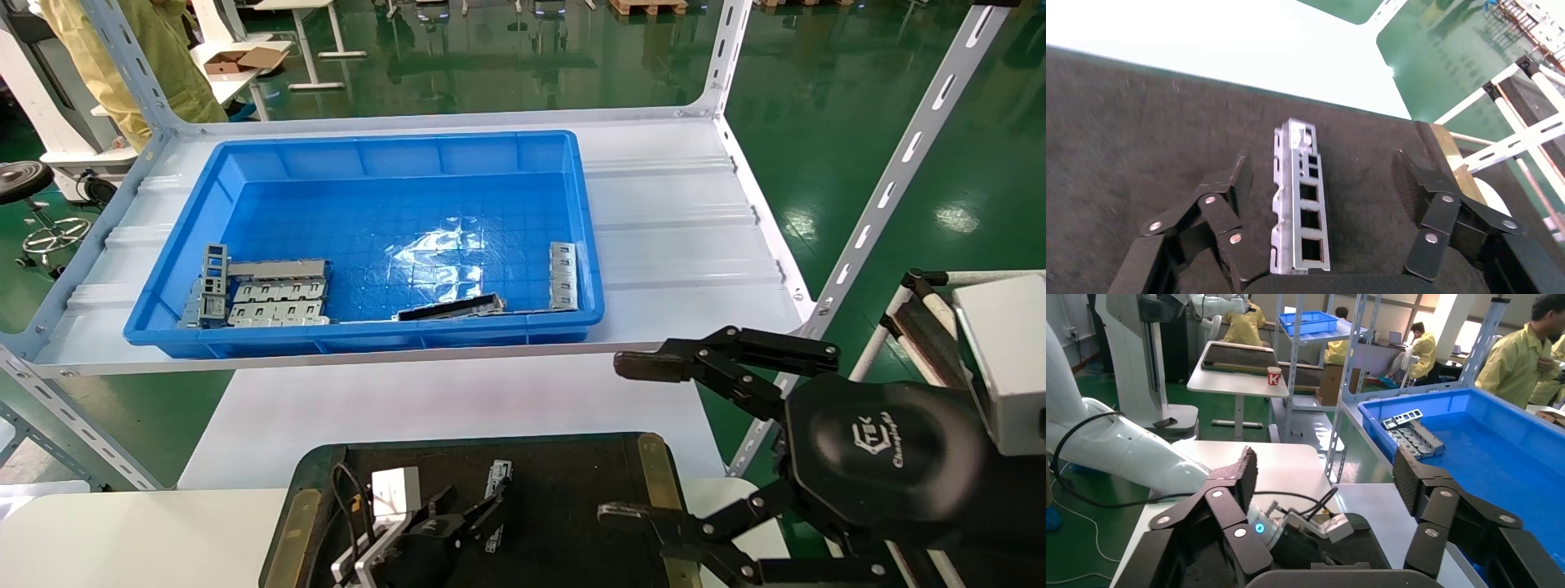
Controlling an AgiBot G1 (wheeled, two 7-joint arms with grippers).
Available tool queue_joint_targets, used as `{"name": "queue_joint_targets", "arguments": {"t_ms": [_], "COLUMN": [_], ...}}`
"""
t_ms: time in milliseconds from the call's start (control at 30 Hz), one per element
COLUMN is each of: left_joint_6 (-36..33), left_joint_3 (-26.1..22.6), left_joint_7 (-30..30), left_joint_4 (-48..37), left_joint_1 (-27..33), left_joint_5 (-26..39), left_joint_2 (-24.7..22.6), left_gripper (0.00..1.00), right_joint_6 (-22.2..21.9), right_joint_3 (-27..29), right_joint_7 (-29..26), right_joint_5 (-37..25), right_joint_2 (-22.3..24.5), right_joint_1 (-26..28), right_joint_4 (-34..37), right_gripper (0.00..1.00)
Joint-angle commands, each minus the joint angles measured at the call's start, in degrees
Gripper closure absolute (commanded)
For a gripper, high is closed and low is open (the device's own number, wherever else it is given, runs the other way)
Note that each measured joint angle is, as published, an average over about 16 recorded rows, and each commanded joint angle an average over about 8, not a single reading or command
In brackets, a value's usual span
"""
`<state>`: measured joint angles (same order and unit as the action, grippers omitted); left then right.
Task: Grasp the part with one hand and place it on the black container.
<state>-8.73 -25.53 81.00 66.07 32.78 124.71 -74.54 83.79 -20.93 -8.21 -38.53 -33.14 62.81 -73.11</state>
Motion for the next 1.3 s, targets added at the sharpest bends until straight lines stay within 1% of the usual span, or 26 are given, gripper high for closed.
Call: {"name": "queue_joint_targets", "arguments": {"t_ms": [33,300,367,467,633,767,933,1067,1300], "left_joint_6": [-0.48,-6.40,-7.04,-6.73,-4.38,-2.35,0.23,2.42,6.55], "left_joint_3": [0.67,5.28,5.39,4.36,0.45,-3.55,-8.98,-13.22,-19.85], "left_joint_7": [-0.35,-1.13,-1.73,-3.03,-5.55,-7.30,-10.00,-12.04,-13.72], "left_joint_4": [1.81,9.78,10.99,11.66,11.94,12.05,12.14,12.21,12.36], "left_joint_1": [-0.67,-4.36,-4.83,-4.92,-4.20,-2.95,-0.89,1.20,5.39], "left_joint_5": [1.21,8.11,8.79,8.08,3.38,-1.75,-7.13,-10.34,-14.15], "left_joint_2": [0.66,4.52,5.93,8.67,14.87,19.93,25.13,28.00,30.89], "left_gripper": [0.00,0.00,0.00,0.00,0.00,0.00,0.00,0.00,0.00], "right_joint_6": [0.00,0.00,0.00,0.00,-0.01,-0.01,-0.01,-0.01,-0.01], "right_joint_3": [0.00,-0.01,-0.01,-0.01,-0.02,-0.02,-0.02,-0.03,-0.03], "right_joint_7": [0.00,0.00,0.00,0.01,0.01,0.01,0.01,0.01,0.02], "right_joint_5": [0.00,0.01,0.01,0.01,0.01,0.01,0.02,0.02,0.02], "right_joint_2": [0.00,0.00,0.00,0.00,0.01,0.01,0.01,0.01,0.01], "right_joint_1": [0.00,0.00,0.00,0.00,0.00,0.01,0.01,0.01,0.01], "right_joint_4": [0.00,0.00,0.00,0.00,0.00,0.00,0.00,0.00,0.00], "right_gripper": [0.00,0.00,0.00,0.00,0.00,0.00,0.00,0.00,0.00]}}
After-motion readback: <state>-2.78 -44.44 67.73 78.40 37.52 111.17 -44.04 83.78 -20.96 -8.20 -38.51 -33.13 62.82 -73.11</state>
